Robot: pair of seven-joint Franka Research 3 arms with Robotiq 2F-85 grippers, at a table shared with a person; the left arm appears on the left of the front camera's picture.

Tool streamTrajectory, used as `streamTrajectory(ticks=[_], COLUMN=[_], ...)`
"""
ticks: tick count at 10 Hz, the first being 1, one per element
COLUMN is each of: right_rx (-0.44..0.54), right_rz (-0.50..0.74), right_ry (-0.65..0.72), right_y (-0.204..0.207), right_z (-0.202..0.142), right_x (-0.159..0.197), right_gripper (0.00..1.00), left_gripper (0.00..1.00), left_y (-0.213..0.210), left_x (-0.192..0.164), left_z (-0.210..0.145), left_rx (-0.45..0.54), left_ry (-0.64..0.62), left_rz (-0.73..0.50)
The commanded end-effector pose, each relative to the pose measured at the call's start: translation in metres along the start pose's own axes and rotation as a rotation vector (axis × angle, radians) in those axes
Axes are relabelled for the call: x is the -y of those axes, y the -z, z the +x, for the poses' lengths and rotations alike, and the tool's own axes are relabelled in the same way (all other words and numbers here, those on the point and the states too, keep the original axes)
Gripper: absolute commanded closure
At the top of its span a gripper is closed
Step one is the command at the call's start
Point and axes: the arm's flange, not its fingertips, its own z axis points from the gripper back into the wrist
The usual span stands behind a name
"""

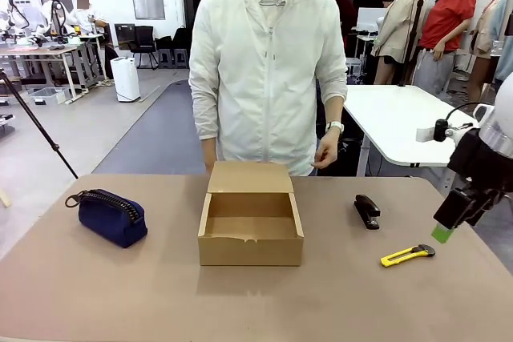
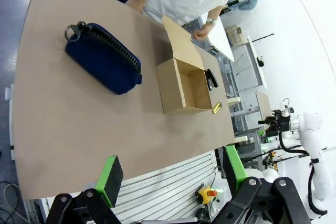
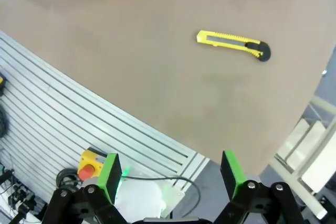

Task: Pack the items into the box.
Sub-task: Pick up the item indicated by the person and place it inside the Mailer Box.

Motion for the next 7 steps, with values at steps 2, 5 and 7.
streamTrajectory(ticks=[2,5,7], right_rx=[-0.075,-0.083,-0.093], right_rz=[-0.019,-0.042,-0.035], right_ry=[0.091,0.222,0.249], right_y=[0.042,0.091,0.116], right_z=[0.039,0.047,0.057], right_x=[0.032,0.058,0.070], right_gripper=[0.00,0.00,0.00], left_gripper=[0.00,0.00,0.00], left_y=[0.000,0.000,0.000], left_x=[-0.001,-0.001,-0.001], left_z=[0.000,0.000,0.000], left_rx=[0.007,0.007,0.007], left_ry=[0.020,0.020,0.020], left_rz=[-0.022,-0.022,-0.022])
